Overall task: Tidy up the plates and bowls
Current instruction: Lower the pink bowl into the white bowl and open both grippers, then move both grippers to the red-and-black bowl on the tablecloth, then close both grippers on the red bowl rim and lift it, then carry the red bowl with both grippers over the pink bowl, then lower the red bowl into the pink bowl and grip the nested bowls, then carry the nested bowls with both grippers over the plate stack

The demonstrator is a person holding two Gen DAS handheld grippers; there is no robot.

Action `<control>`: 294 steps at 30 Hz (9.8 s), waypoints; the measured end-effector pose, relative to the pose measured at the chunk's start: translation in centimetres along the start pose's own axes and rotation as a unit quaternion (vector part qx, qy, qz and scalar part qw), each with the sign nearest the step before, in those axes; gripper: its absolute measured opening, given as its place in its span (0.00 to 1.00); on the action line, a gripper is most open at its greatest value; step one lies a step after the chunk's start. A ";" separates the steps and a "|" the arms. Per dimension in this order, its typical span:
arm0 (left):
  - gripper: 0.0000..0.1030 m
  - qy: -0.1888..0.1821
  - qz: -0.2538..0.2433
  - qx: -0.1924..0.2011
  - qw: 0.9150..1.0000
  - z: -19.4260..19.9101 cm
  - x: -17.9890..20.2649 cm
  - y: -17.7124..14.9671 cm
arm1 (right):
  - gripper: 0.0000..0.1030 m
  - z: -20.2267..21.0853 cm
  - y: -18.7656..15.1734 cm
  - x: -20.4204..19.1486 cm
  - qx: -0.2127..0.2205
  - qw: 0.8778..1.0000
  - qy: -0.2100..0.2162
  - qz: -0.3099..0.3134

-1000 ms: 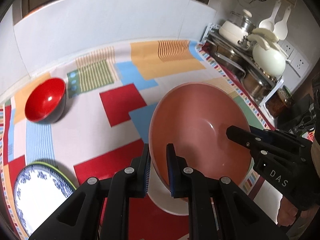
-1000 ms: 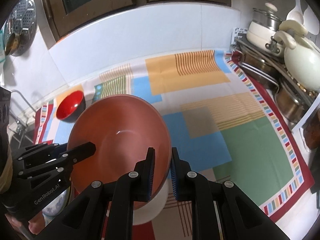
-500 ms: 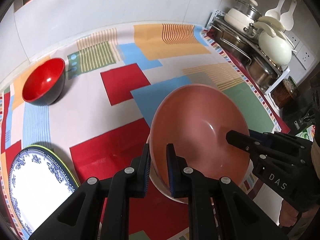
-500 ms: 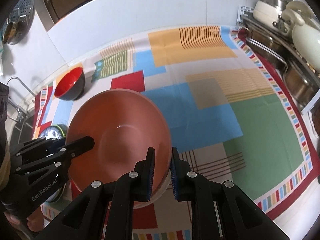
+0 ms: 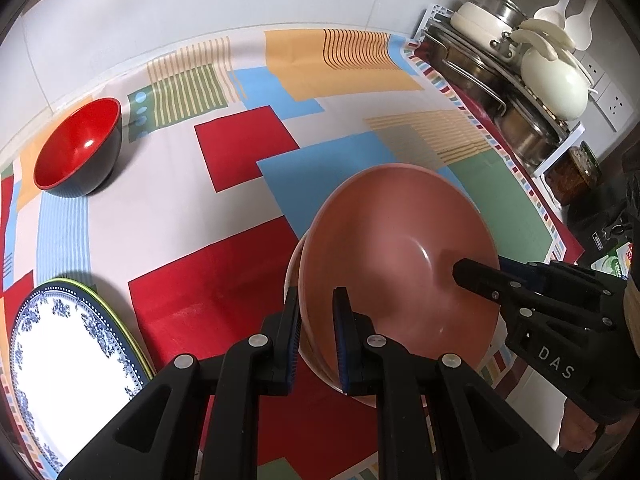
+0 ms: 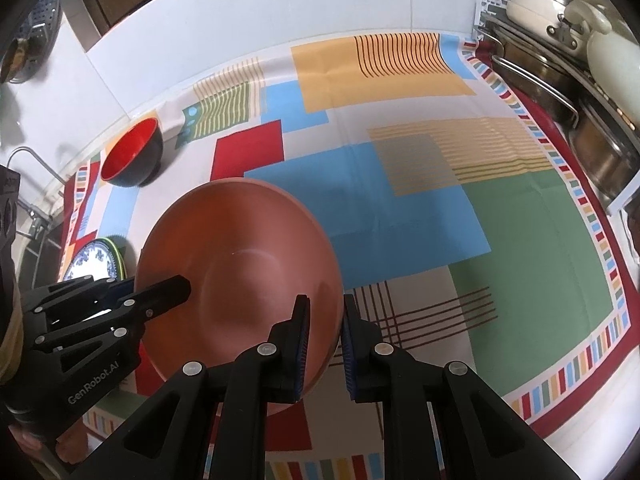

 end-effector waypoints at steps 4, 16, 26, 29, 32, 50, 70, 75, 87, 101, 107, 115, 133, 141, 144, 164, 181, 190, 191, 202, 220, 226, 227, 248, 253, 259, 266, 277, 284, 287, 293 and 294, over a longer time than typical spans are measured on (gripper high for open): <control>0.16 -0.002 -0.001 -0.002 1.000 -0.1 0.1 0.0 | 0.16 -0.2 -0.1 0.1 -0.002 1.000 0.000 -0.001; 0.28 -0.021 -0.001 -0.002 1.000 0.2 -0.1 -0.3 | 0.19 -0.2 -0.3 -0.2 0.001 1.000 -0.010 0.012; 0.45 -0.004 -0.003 0.038 0.999 2.5 -1.2 -1.0 | 0.40 1.9 -0.8 -1.0 0.053 0.995 -0.075 0.038; 0.46 -0.008 0.002 0.048 0.999 3.1 -1.9 -1.1 | 0.40 2.4 -0.7 -1.7 0.062 0.995 -0.061 0.041; 0.50 -0.005 0.009 0.062 0.998 4.1 -2.9 -1.3 | 0.40 2.6 -0.6 -2.8 0.067 0.996 -0.045 0.046; 0.62 0.061 0.031 0.135 0.988 11.7 -12.6 -3.0 | 0.41 4.2 1.5 -12.5 0.125 0.991 0.003 0.046; 0.62 0.116 0.018 0.148 0.982 13.1 -23.2 0.7 | 0.50 3.7 6.7 -21.5 0.165 0.986 -0.005 0.001; 0.62 0.115 0.013 0.138 0.984 11.7 -25.2 2.7 | 0.50 2.4 9.0 -22.3 0.159 0.987 -0.015 -0.016; 0.62 0.105 -0.008 0.102 0.989 6.1 -28.3 7.6 | 0.50 -2.9 13.3 -23.1 0.121 0.991 -0.018 -0.045; 0.46 0.081 -0.007 0.063 0.995 1.3 -29.3 10.8 | 0.40 -8.1 15.7 -23.3 0.076 0.995 -0.011 -0.057; 0.33 0.065 -0.002 0.049 0.997 0.2 -29.7 11.4 | 0.32 -9.4 16.1 -23.8 0.065 0.997 -0.009 -0.051; 0.16 0.050 -0.004 0.032 0.998 -0.9 -29.2 12.1 | 0.20 -10.4 16.5 -23.8 0.052 0.997 -0.009 -0.053; 0.12 0.049 0.005 0.050 0.998 1.6 -28.1 11.2 | 0.13 -9.3 16.2 -23.2 0.052 0.996 0.003 -0.065; 0.12 0.046 -0.001 0.080 0.996 4.9 -26.0 9.4 | 0.13 -5.8 14.3 -23.1 0.078 0.995 0.004 -0.057; 0.12 0.043 -0.004 0.094 0.995 6.3 -25.0 8.6 | 0.13 -4.3 13.4 -22.9 0.090 0.994 0.008 -0.056; 0.12 0.031 -0.051 0.138 0.989 11.8 -17.1 2.1 | 0.14 3.8 5.1 -19.8 0.151 0.986 -0.001 -0.076; 0.12 0.022 -0.068 0.138 0.988 11.8 -8.4 -0.2 | 0.14 7.1 -0.2 -13.7 0.164 0.983 -0.007 -0.083; 0.13 0.014 -0.068 0.118 0.991 9.5 -3.6 -0.1 | 0.14 7.4 -1.4 -8.9 0.157 0.983 -0.016 -0.088; 0.13 0.013 -0.068 0.117 0.991 9.3 -3.3 0.0 | 0.14 7.4 -1.5 -8.4 0.155 0.984 -0.017 -0.088; 0.13 0.015 -0.050 0.077 0.996 5.3 -0.8 0.1 | 0.14 5.3 -2.1 -4.2 0.118 0.990 -0.023 -0.076; 0.13 0.033 -0.020 0.037 0.999 1.3 -0.4 -0.3 | 0.14 1.4 -2.1 -2.3 0.063 0.997 -0.020 -0.049; 0.13 0.039 -0.018 0.039 0.998 1.0 -0.2 -0.2 | 0.14 0.8 -2.1 -2.3 0.058 0.997 -0.033 -0.037; 0.13 0.039 -0.019 0.039 0.998 1.0 -0.1 -0.3 | 0.14 0.7 -2.0 -2.3 0.059 0.997 -0.035 -0.036; 0.38 0.029 0.006 0.070 0.997 3.1 -0.4 -1.2 | 0.51 2.4 -3.4 -2.9 0.091 0.992 -0.088 0.020; 0.45 0.029 0.008 0.070 0.997 3.1 -0.2 -1.4 | 0.51 3.0 -3.4 -1.6 0.098 0.993 -0.073 -0.003; 0.46 0.044 0.014 0.059 0.997 2.1 -0.2 -1.4 | 0.51 2.5 -3.3 -0.1 0.094 0.994 -0.049 -0.029; 0.46 0.052 0.025 0.041 0.998 0.5 -0.6 -1.1 | 0.51 0.6 -2.8 1.2 0.070 0.996 -0.028 -0.056; 0.46 0.052 0.042 0.013 0.998 -1.5 -1.0 -0.5 | 0.49 -1.5 -1.9 1.6 0.042 0.997 -0.013 -0.063; 0.44 0.033 0.053 -0.005 0.998 -2.4 -1.2 -0.1 | 0.39 -2.7 -1.4 1.4 0.019 0.998 0.002 -0.064; 0.39 0.024 0.055 -0.010 0.998 -2.5 -1.1 0.0 | 0.36 -3.0 -1.3 1.2 0.014 0.998 0.006 -0.062; 0.24 0.002 0.055 -0.021 0.998 -2.6 -0.7 0.2 | 0.27 -3.3 -1.1 0.9 0.005 0.998 0.016 -0.058; 0.24 0.000 0.057 -0.023 0.998 -2.6 -0.7 0.3 | 0.26 -3.4 -1.1 0.8 0.004 0.998 0.014 -0.058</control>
Point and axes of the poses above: each gripper's, at about its wrist camera, not at the fingertips, and z roughly against the way its jaws point, x to its right, y to its top, the point moved 1 cm from there along -z, roughly the way its jaws point, and after that the axes turned 14 degrees about -x, right-handed, at the moved point
